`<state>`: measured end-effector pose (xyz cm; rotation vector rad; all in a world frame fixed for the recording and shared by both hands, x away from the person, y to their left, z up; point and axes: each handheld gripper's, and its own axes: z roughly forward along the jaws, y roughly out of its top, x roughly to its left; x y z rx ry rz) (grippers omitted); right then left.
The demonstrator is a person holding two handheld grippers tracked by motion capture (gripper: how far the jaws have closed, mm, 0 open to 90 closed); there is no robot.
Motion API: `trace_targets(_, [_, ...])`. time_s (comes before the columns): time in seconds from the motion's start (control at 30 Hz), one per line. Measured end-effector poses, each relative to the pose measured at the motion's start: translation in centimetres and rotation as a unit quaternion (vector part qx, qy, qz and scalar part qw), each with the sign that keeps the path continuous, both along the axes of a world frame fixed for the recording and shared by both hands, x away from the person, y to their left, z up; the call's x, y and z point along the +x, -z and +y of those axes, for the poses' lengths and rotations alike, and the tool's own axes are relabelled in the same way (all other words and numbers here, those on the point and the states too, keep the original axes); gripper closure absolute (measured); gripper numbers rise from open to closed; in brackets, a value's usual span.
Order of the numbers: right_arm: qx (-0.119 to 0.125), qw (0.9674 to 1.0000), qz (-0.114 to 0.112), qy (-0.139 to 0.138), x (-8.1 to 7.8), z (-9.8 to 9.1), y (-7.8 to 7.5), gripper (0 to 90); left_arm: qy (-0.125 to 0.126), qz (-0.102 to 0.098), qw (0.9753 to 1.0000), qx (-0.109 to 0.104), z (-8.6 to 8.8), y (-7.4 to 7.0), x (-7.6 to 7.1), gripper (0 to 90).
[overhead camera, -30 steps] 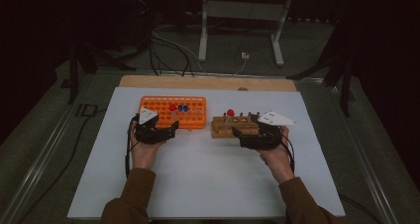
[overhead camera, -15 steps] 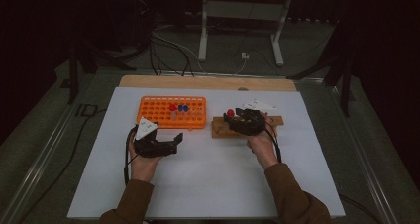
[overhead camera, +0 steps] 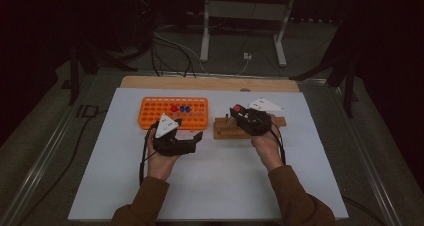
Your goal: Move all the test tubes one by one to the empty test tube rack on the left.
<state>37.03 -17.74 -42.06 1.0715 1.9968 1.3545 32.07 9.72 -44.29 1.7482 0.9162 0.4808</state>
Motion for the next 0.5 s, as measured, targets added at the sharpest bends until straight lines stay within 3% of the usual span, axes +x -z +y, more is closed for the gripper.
trace_targets(0.17, [0.019, 0.9997, -0.011, -0.011, -0.7, -0.8, -2.1, 70.2, 0.01, -0.013, 0.9998, 0.007, -1.4, -0.8, 0.1, 14.1])
trace_targets(0.33, [0.013, 0.9989, 0.005, -0.046, -1.7, -0.3, -2.8, 70.1, 0.024, -0.011, 0.9996, 0.01, -2.9, -0.8, 0.2, 15.6])
trace_targets(0.5, [0.03, 0.9957, 0.029, -0.082, -2.4, 0.9, -2.7, 70.1, 0.039, -0.016, 0.9984, 0.037, -4.8, -0.6, 0.1, 21.3])
